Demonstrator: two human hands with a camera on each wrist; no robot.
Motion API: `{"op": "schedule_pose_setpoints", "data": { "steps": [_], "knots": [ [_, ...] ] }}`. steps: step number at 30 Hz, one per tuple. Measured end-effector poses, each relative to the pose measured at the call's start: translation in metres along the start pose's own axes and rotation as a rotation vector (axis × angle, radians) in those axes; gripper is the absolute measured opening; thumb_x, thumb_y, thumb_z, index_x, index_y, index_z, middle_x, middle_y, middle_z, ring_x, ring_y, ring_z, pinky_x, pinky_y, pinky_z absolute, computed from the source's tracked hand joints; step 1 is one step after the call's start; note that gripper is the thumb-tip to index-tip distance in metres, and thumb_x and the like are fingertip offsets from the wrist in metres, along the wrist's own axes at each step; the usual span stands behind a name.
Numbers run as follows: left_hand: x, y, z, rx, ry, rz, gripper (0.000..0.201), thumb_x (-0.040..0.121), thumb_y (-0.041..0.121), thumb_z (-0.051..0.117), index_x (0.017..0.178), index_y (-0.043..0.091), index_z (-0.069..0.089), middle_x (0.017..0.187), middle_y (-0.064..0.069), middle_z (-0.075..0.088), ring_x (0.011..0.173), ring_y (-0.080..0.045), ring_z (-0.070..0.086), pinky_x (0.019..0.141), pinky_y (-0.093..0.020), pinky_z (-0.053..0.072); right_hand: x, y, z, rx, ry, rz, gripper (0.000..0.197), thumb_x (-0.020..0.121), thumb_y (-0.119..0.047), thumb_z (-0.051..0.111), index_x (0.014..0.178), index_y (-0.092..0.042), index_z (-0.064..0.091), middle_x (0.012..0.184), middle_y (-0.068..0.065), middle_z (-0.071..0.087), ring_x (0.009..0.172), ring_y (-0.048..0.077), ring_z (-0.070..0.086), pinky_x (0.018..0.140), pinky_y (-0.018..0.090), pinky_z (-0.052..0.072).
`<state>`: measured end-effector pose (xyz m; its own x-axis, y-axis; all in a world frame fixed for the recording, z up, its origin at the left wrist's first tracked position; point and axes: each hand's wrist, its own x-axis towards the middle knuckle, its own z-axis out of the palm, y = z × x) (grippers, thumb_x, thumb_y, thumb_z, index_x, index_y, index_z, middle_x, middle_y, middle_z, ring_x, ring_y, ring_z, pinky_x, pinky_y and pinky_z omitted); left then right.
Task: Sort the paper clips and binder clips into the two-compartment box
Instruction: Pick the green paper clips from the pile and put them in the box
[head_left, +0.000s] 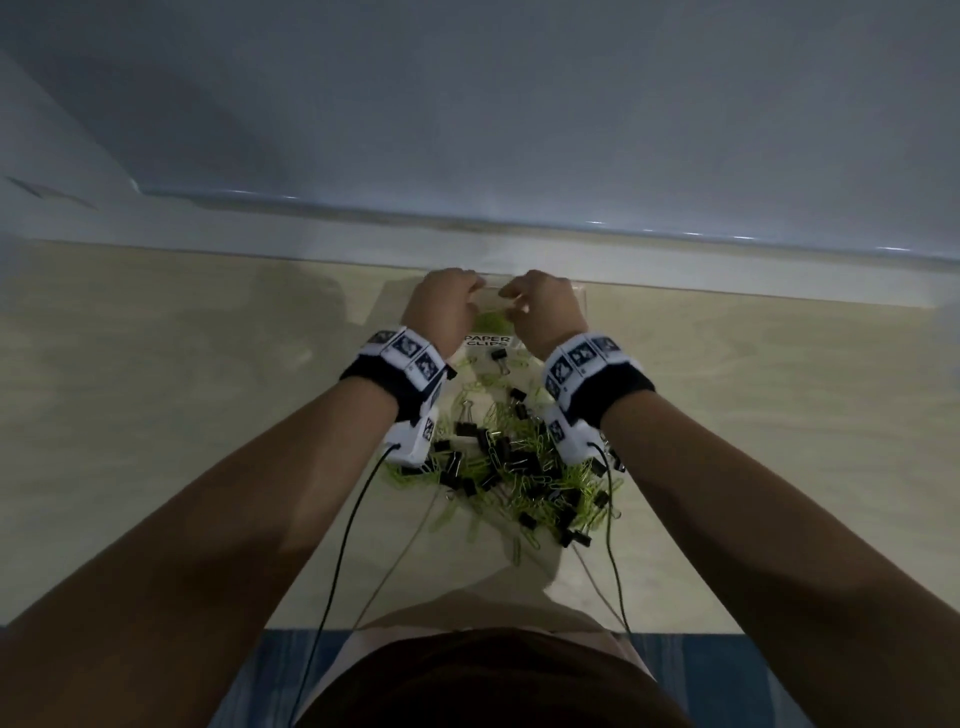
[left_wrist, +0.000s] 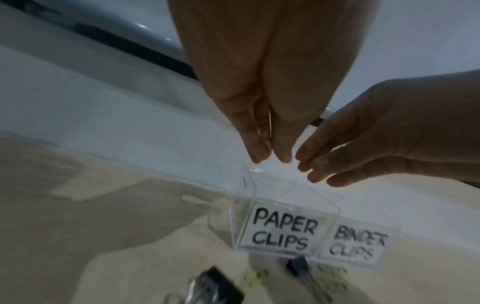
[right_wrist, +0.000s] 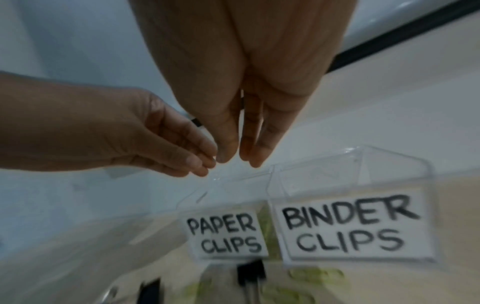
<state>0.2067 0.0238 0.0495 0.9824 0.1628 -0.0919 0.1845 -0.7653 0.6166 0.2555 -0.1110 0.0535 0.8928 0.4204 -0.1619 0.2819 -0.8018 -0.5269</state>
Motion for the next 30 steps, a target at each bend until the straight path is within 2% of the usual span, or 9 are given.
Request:
{"op": "schedule_pose_setpoints", "data": {
  "steps": [2,4,8,12,17,21,26,28,30],
  "knots": [
    [-0.026,-0.002,0.002,0.007,0.022,0.046,0.018,0.089,0.008,0.055,0.104,0.008,0.066,0.102,-0.008,0.067,0.090,-0.021,0.061,0.087,-0.031,0.048,-0.024,0.012,0.004,-0.023,-0.002,-0.087,0.015,0.089,-0.008,0.056,0.095,-0.010,0.069,0.094,0.005,0.068,0.081,0.016,0.060,0.084,0.027,0.052],
    [-0.057,-0.008,0.014,0.045,-0.081,0.030,0.012,0.090,0.017,0.057,0.095,0.012,0.066,0.095,-0.003,0.063,0.082,-0.017,0.058,0.083,-0.030,0.049,-0.046,0.026,0.014,-0.045,-0.093,-0.079,0.015,0.090,-0.008,0.054,0.090,-0.010,0.070,0.090,0.004,0.067,0.076,0.013,0.059,0.080,0.025,0.053],
    [-0.095,-0.021,0.052,0.164,-0.303,-0.108,0.023,0.084,0.028,0.065,0.099,0.011,0.062,0.105,-0.007,0.055,0.093,-0.025,0.057,0.077,-0.032,0.046,-0.062,0.043,0.046,-0.143,-0.230,-0.016,0.018,0.085,-0.007,0.058,0.097,-0.013,0.070,0.101,0.011,0.062,0.091,0.027,0.061,0.081,0.036,0.053],
    [-0.094,-0.019,0.068,0.104,-0.253,-0.142,0.019,0.083,0.020,0.067,0.097,0.008,0.062,0.110,-0.013,0.057,0.103,-0.030,0.056,0.081,-0.032,0.045,-0.054,0.043,0.057,-0.245,-0.318,-0.026,0.031,0.080,-0.005,0.060,0.110,-0.009,0.063,0.108,0.012,0.052,0.098,0.029,0.057,0.081,0.035,0.048],
    [-0.096,-0.024,0.067,-0.147,-0.141,-0.225,0.015,0.076,-0.005,0.065,0.086,0.006,0.066,0.095,-0.011,0.063,0.085,-0.022,0.060,0.073,-0.026,0.047,-0.056,0.051,0.055,-0.221,-0.263,0.012,0.016,0.080,-0.002,0.060,0.090,-0.007,0.071,0.106,0.011,0.055,0.092,0.027,0.059,0.077,0.029,0.048],
    [-0.096,-0.031,0.044,-0.301,-0.086,-0.246,0.018,0.076,0.000,0.069,0.091,0.008,0.066,0.092,-0.008,0.065,0.081,-0.016,0.059,0.070,-0.018,0.048,-0.063,0.065,0.041,-0.194,-0.243,0.071,0.014,0.081,0.000,0.057,0.087,-0.004,0.070,0.103,0.014,0.058,0.093,0.029,0.058,0.076,0.028,0.046],
    [-0.077,-0.065,0.015,-0.041,0.019,-0.167,0.019,0.080,0.005,0.065,0.096,0.014,0.063,0.100,-0.006,0.059,0.093,-0.020,0.057,0.084,-0.034,0.050,-0.066,0.071,0.032,-0.205,-0.172,0.074,0.024,0.082,0.004,0.053,0.100,-0.005,0.066,0.109,0.013,0.057,0.097,0.029,0.059,0.081,0.028,0.046],
    [-0.070,-0.067,0.013,0.047,-0.035,-0.077,0.026,0.081,0.009,0.064,0.107,0.015,0.062,0.109,-0.007,0.055,0.104,-0.024,0.050,0.092,-0.036,0.044,-0.064,0.056,0.034,-0.194,-0.167,-0.028,0.031,0.082,0.006,0.054,0.107,-0.009,0.065,0.115,0.008,0.057,0.101,0.023,0.059,0.086,0.022,0.044],
    [-0.066,-0.062,0.019,0.106,-0.152,0.019,0.036,0.083,0.013,0.064,0.118,0.019,0.060,0.115,-0.005,0.053,0.108,-0.024,0.045,0.094,-0.036,0.041,-0.061,0.033,0.036,-0.172,-0.212,-0.139,0.040,0.081,0.007,0.053,0.114,-0.014,0.061,0.123,0.005,0.055,0.109,0.023,0.056,0.094,0.028,0.046]
  ]
}}
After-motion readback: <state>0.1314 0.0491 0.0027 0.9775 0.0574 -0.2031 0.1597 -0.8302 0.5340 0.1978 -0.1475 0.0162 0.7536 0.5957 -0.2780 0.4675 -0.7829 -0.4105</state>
